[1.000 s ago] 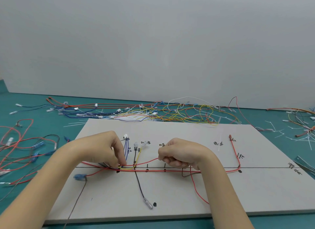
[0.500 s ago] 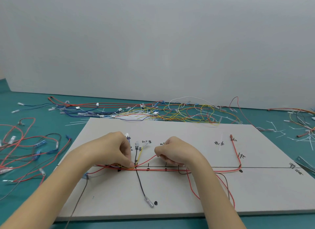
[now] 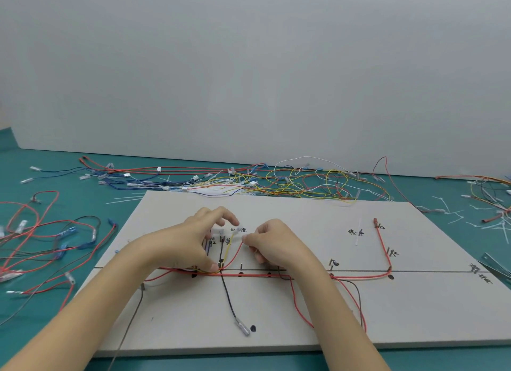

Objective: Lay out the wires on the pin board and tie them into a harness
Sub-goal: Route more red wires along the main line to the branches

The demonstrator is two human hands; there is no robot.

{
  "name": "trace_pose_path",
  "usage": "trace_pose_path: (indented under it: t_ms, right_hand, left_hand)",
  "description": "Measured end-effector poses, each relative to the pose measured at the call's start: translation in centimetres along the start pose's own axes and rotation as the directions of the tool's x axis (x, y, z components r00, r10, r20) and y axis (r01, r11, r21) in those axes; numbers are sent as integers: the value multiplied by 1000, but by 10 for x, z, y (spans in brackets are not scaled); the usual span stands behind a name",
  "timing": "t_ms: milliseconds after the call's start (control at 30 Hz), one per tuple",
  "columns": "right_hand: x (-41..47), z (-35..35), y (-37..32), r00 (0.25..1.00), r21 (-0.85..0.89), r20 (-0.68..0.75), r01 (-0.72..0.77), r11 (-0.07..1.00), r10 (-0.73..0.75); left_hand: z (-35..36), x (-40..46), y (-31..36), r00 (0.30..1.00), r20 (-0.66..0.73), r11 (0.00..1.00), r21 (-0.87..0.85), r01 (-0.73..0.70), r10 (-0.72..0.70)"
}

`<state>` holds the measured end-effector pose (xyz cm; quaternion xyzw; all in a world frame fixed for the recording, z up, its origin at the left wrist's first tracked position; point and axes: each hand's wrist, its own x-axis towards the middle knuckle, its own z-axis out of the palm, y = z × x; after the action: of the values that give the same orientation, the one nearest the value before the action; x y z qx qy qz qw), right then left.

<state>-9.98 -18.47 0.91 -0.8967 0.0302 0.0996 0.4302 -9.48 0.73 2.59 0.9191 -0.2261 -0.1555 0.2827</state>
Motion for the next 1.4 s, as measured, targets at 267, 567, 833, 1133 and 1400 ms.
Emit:
trace_pose_path:
  t_ms: [267,567,833,1133,1400]
  right_hand:
    - [-1,3,-2,998,-36,-50,28,999,-30]
    - [-2,-1,-2,999,-29,-38,4,1000,-6]
    - [-4,-3,-2,1000,-31,-8,-2,1000,1]
    - [-4,-2,-2,999,-23,-36,-32,999,31]
    - [4,-15,-17,994,-170,87,-57,984,72]
  left_hand:
    - [1,7,-9,999,40,999,-42,-21,22]
    - [2,8,-13,997,-57,998,39,47,-45]
    - [5,5,-3,995,-103,986,167,1,17]
    - [1,10,-21,995,-75,997,37,74,-71]
    - [-2,16,-29,999,-9,995,-86,44,-45]
